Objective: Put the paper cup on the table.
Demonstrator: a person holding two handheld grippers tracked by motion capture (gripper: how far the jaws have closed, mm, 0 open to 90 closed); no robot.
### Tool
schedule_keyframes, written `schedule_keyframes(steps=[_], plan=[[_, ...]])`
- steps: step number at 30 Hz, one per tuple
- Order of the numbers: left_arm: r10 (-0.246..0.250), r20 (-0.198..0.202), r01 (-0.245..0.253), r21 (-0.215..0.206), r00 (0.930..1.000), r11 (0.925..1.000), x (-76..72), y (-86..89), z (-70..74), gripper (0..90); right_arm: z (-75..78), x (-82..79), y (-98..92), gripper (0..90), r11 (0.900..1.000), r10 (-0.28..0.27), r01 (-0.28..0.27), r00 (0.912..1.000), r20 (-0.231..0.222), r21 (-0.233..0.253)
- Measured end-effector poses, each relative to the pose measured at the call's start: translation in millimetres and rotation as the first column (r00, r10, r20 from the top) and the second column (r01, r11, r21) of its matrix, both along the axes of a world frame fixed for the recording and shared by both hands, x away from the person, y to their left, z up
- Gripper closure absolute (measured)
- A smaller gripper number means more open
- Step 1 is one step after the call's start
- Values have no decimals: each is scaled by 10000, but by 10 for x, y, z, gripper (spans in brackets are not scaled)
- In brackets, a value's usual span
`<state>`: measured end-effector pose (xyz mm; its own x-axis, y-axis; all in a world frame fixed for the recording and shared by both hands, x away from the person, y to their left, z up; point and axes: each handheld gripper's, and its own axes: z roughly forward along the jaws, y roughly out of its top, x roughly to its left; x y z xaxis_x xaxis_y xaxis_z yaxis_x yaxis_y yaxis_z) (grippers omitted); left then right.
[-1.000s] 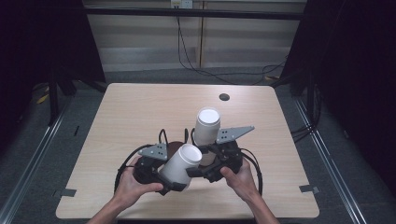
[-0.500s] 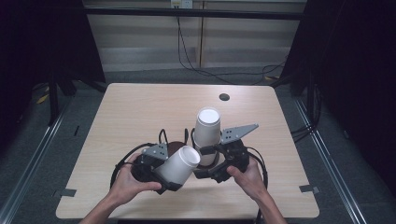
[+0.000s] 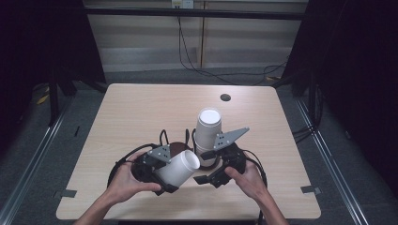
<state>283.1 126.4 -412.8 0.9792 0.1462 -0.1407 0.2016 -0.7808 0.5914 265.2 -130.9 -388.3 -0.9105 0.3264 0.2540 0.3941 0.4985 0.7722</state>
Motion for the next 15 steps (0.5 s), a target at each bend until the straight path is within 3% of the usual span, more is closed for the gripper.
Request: schedule_keyframes(steps=[3, 9, 15], plan=[[-23, 44, 23, 126, 10000, 9999, -16, -9, 0, 183, -6, -12, 10, 142, 9999, 34, -32, 9999, 136, -158], [-231, 85, 227, 473, 9997, 9986, -45, -42, 23, 186, -21, -46, 70, 156, 9935, 432, -391, 9984, 368, -1072], [-298, 237, 278, 818, 9993, 9963, -32, -77, 113, 187, -16, -65, 96, 177, 9865, 791, -729, 9962, 376, -1464]])
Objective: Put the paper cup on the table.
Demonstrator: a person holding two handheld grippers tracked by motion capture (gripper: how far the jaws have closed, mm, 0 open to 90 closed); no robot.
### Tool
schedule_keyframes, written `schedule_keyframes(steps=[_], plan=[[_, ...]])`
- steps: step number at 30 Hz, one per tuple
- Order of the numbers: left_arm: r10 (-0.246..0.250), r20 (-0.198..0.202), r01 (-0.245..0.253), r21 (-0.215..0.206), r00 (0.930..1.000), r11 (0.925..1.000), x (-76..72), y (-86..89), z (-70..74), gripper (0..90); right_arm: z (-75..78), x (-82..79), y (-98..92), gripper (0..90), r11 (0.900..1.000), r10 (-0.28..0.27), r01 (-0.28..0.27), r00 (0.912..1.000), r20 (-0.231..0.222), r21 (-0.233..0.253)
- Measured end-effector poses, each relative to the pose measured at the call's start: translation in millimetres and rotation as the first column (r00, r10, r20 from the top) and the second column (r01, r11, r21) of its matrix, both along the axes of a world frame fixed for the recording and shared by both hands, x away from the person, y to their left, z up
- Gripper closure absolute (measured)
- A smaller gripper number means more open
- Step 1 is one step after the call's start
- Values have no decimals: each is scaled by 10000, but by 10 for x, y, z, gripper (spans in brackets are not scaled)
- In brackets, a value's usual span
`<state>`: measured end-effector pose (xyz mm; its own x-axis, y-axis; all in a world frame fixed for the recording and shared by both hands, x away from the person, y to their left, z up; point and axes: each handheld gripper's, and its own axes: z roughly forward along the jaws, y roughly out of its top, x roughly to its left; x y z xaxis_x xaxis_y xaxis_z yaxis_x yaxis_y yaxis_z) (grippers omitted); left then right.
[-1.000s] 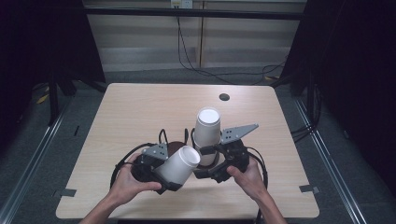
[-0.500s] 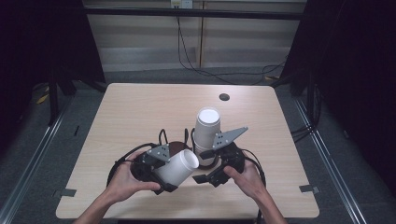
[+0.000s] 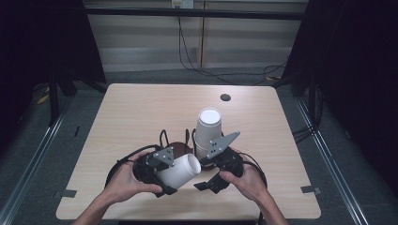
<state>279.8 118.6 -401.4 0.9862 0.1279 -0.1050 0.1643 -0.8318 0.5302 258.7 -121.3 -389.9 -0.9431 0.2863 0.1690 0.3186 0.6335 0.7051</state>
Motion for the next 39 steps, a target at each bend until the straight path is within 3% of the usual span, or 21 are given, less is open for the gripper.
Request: schedule_keyframes(steps=[3, 6, 9, 13, 17, 19, 23, 27, 31, 39], plan=[[-74, 236, 67, 275, 9997, 9996, 1, -37, 32, 187, -21, 26, -9, 176, 9994, 278, -283, 9992, -277, -197], [-150, 268, 141, 351, 9995, 9993, -4, -96, 57, 183, -45, 38, -3, 174, 9958, 185, -188, 9998, -47, -893], [-431, 349, 394, 1010, 9985, 9941, -6, -188, 59, 184, -66, 58, -25, 176, 9942, 300, -309, 9995, -106, -1033], [-609, 206, 582, 1143, 9979, 9917, -25, -263, 20, 184, -128, 59, -57, 164, 9919, 342, -332, 9994, 60, -1223], [-879, 0, 870, 1417, 9961, 9861, -39, -314, -43, 183, -183, 45, -33, 162, 9857, 486, -509, 9987, -182, -1608], [-960, 83, 932, 1686, 9953, 9813, -53, -333, -57, 183, -190, 46, -13, 163, 9828, 581, -673, 9966, -579, -1717], [-918, 129, 883, 1725, 9957, 9810, -62, -331, -46, 183, -217, 69, 45, 169, 9757, 701, -884, 9928, -968, -2006], [-1086, -88, 1086, 1662, 9940, 9801, -103, -332, -65, 184, -219, 60, 102, 156, 9732, 860, -1060, 9908, -1046, -2042], [-1237, -222, 1257, 1871, 9921, 9743, -129, -364, -141, 184, -222, 45, 134, 159, 9717, 1263, -1527, 9806, -1496, -1803], [-1449, -388, 1496, 1860, 9887, 9711, -146, -402, -169, 183, -236, 48, 182, 157, 9715, 1348, -1596, 9802, -1452, -1755]])
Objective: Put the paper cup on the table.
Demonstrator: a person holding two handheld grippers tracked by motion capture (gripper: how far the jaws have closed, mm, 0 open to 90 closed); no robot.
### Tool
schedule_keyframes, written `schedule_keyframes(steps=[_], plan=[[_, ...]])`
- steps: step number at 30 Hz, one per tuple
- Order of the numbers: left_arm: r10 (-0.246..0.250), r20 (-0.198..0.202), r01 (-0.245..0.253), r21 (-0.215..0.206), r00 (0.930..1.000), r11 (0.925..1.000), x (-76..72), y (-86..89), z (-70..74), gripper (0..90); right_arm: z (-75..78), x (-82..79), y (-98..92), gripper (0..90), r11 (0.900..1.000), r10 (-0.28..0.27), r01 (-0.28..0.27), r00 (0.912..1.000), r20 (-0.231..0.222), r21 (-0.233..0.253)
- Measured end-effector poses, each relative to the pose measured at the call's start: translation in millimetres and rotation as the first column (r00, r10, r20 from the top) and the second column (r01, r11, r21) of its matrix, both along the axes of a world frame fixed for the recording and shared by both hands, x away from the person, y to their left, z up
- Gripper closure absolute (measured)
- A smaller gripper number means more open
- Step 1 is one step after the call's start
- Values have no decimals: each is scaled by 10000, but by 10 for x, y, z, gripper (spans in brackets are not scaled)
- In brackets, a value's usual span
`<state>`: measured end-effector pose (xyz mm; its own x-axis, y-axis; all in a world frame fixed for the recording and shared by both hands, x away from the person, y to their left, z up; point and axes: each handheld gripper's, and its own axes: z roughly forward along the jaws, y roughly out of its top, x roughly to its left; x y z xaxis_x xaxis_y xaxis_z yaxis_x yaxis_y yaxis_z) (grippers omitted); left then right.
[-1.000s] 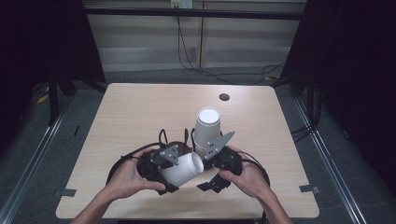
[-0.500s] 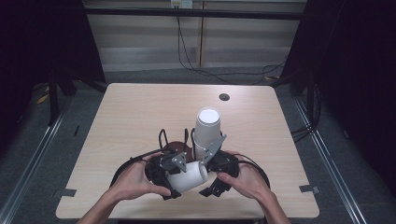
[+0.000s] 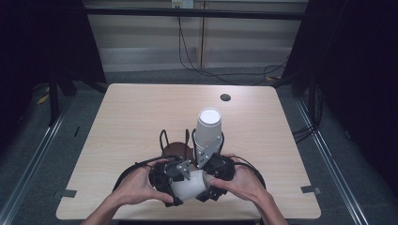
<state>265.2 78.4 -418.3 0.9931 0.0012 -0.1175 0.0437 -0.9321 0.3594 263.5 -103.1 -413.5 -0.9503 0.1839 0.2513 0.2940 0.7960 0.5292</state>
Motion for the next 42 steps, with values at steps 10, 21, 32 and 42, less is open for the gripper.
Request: schedule_keyframes(steps=[10, 21, 32, 42], plan=[[-199, -90, 199, -3, 9998, 9998, -38, -45, -30, 183, -8, -13, 56, 152, 9996, 246, -247, 9997, 56, 131], [-241, -223, 239, -110, 9995, 9997, -37, -52, -42, 183, -37, -23, 100, 231, 9985, 516, -516, 9987, 0, 155], [-108, -90, 100, -813, 9999, 9966, -22, -2, -27, 157, -25, -6, 77, 242, 9983, 449, -450, 9990, 41, 384], [43, 143, -20, -1591, 9999, 9873, 29, 80, -22, 141, 11, 11, 58, 243, 9983, 72, -80, 9999, 139, 581]])
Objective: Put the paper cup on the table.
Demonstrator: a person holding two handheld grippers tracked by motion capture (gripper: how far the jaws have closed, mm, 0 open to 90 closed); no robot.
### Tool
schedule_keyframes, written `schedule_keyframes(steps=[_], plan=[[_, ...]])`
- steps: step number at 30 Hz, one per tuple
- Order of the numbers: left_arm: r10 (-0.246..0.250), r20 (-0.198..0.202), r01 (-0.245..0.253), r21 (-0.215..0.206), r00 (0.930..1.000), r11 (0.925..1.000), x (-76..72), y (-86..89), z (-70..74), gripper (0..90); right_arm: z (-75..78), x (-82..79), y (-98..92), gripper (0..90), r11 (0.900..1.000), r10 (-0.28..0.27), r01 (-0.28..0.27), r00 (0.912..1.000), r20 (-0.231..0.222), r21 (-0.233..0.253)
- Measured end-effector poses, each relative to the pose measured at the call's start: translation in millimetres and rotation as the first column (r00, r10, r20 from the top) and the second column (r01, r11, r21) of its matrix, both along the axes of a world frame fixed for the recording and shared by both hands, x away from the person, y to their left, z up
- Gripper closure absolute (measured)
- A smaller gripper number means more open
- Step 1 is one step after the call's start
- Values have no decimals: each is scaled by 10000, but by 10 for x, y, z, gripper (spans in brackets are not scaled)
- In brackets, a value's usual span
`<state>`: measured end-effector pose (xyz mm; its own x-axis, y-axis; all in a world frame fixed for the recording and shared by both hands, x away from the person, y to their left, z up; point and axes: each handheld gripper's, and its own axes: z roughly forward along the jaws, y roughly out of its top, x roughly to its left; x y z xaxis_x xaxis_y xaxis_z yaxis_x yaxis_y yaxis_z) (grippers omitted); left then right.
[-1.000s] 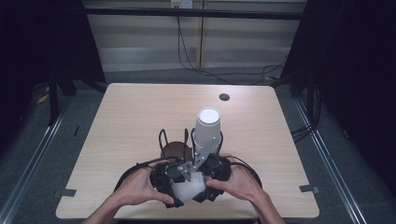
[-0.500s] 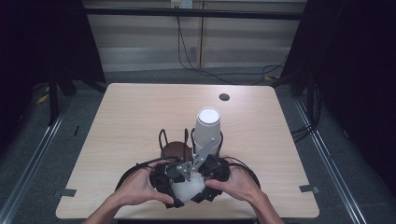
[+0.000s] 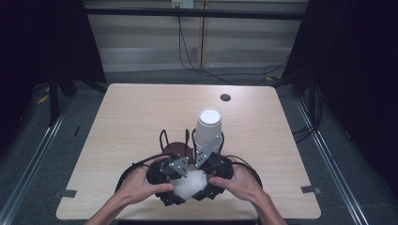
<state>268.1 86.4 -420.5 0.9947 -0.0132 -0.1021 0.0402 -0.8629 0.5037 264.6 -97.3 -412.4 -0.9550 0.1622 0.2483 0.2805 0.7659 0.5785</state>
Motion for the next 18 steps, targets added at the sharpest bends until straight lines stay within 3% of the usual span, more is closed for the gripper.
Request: schedule_keyframes(steps=[4, 9, 13, 18], plan=[[-65, 490, 74, -182, 9988, 9998, -4, 17, -12, 142, -5, 3, 5, 243, 9999, -105, 108, 9995, 291, -99], [-84, 704, 152, -974, 9975, 9951, -2, 74, -25, 139, 2, 9, -23, 242, 9997, -224, 226, 9994, 282, -53], [-217, 698, 299, -1192, 9973, 9924, -13, 85, -23, 118, -6, 12, -41, 243, 9997, -244, 243, 9995, 220, 40], [-4, 636, 119, -1803, 9980, 9835, 25, 148, 13, 118, -6, 7, -41, 242, 9992, -390, 392, 9988, 309, -62]])
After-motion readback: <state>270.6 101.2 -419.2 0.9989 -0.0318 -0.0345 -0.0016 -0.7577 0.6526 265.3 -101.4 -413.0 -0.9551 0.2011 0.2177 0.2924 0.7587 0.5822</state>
